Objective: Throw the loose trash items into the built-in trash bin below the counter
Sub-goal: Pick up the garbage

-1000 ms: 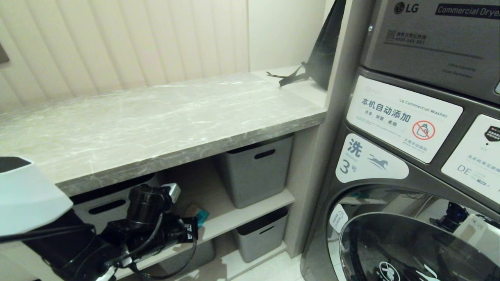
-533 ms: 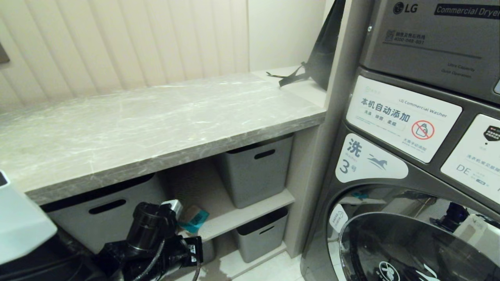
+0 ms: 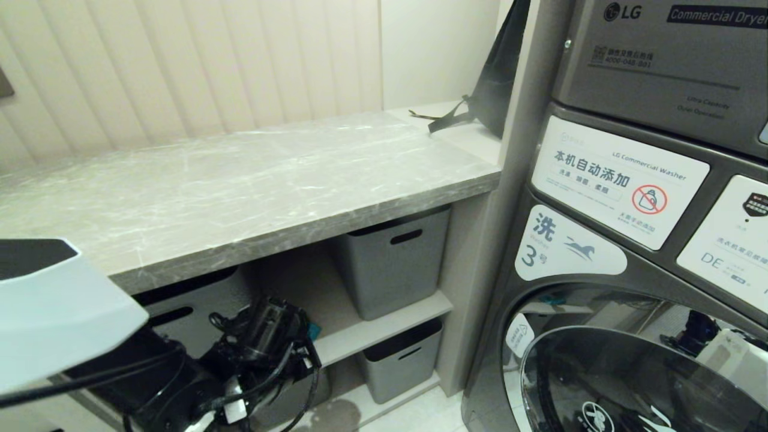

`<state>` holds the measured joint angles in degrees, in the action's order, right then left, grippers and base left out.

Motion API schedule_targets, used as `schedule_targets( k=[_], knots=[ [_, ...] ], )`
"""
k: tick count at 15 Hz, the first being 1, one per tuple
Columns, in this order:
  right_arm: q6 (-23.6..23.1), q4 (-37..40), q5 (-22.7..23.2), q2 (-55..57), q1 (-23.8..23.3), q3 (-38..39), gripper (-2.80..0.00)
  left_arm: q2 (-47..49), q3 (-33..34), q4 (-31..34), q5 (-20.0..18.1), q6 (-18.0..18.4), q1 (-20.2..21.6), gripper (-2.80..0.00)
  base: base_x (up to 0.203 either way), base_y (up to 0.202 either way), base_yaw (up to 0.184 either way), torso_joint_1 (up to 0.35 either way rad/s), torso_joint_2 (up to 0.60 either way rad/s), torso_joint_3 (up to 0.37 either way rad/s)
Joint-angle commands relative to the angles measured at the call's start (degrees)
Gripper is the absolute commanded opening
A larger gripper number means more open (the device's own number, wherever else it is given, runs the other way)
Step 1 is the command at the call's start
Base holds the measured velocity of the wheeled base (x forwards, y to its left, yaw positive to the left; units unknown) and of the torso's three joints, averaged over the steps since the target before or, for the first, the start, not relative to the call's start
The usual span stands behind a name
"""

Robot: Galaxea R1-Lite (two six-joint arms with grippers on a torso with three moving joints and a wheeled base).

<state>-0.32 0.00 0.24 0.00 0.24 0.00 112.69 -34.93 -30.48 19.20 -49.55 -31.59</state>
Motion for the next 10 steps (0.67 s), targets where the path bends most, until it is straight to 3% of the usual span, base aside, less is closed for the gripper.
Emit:
schedule_targets(
  k=[1,7,10],
  knots=[
    [0.0,0.0,0.0,-0.1,0.0,0.0,-2.80,2.1,-4.1,4.2,0.3,-4.6,2.2,-2.80,0.000,0.000,0.000,0.000,0.00,0.000],
    [0.0,0.0,0.0,-0.1,0.0,0.0,-2.80,5.5,-3.2,5.3,3.7,-13.4,6.6,-2.80,0.000,0.000,0.000,0.000,0.00,0.000],
    [0.0,0.0,0.0,-0.1,0.0,0.0,-2.80,8.0,-3.6,5.4,3.9,-14.8,7.3,-2.80,0.000,0.000,0.000,0.000,0.00,0.000]
  ],
)
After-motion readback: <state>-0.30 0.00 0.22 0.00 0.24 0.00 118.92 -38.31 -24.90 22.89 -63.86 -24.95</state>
